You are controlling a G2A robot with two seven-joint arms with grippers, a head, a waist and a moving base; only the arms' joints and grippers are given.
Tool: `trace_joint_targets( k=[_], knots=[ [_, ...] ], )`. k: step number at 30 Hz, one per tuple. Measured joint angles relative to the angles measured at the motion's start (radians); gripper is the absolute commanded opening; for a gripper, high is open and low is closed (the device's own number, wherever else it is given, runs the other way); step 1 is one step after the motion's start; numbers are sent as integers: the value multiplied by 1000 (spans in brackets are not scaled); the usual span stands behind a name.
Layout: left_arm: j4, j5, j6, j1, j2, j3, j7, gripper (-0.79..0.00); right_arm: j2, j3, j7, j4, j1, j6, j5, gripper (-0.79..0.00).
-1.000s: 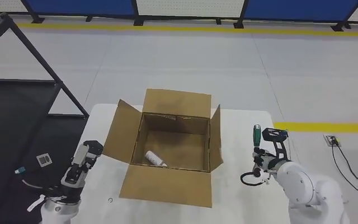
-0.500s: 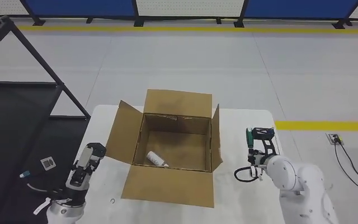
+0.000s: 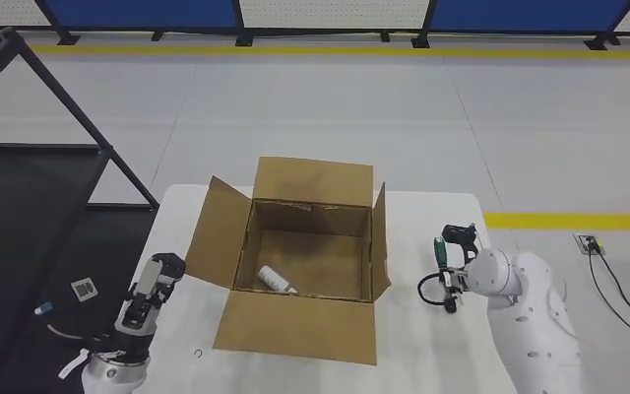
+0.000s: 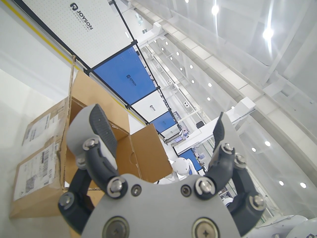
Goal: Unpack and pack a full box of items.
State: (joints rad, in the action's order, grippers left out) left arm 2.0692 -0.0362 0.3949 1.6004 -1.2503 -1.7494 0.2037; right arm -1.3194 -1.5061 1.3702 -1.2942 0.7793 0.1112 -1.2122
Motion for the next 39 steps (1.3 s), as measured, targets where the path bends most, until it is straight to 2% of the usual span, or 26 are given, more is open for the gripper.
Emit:
trace_joint_targets(
  k=[7, 9, 11, 16, 19, 24, 26, 27, 28, 31, 32, 34, 36, 39],
  knots=[
    [-1, 3, -4, -6, 0, 4, 4, 0, 5, 6, -19, 67, -26, -13, 25, -785],
    [-1, 4, -5, -7, 1, 4, 5, 0, 6, 10, -17, 82, -32, -14, 25, -720],
    [-1, 4, -5, -8, 1, 4, 5, 0, 6, 18, -18, 101, -41, -12, 26, -705],
    [1, 4, -4, -6, 1, 4, 4, 0, 8, 27, -32, 143, -59, -15, 42, -536],
    [4, 2, -3, -3, 1, 0, 4, 0, 9, 29, -37, 152, -62, -15, 49, -505],
    [8, -1, -1, -2, 1, -6, 7, 0, 14, 21, -48, 111, -46, 8, 63, -514],
    [11, -6, 1, -3, 2, -14, 5, 0, 17, 7, -61, 49, -26, 29, 71, -505],
    [12, -9, 2, -4, 2, -20, 4, 0, 19, 1, -64, 12, -13, 36, 74, -483],
    [12, -12, 3, -5, 2, -26, 2, 0, 20, -5, -68, -32, 2, 46, 73, -428],
    [-2, -15, 3, -4, 4, -58, -5, 0, 26, -19, -68, -230, 67, 76, 46, -394],
    [-11, -21, 4, -2, 4, -74, -9, 0, 29, -21, -61, -322, 96, 78, 30, -314],
    [-27, -36, 8, 1, 5, -100, -15, 0, 32, -22, -44, -467, 135, 84, 5, -222],
    [-44, -59, 19, 8, 6, -128, -14, 0, 34, -16, -26, -626, 167, 96, -23, -77],
    [-66, -87, 41, 22, 7, -162, -5, 0, 35, 19, -7, -805, 180, 93, -62, -77]
  ],
)
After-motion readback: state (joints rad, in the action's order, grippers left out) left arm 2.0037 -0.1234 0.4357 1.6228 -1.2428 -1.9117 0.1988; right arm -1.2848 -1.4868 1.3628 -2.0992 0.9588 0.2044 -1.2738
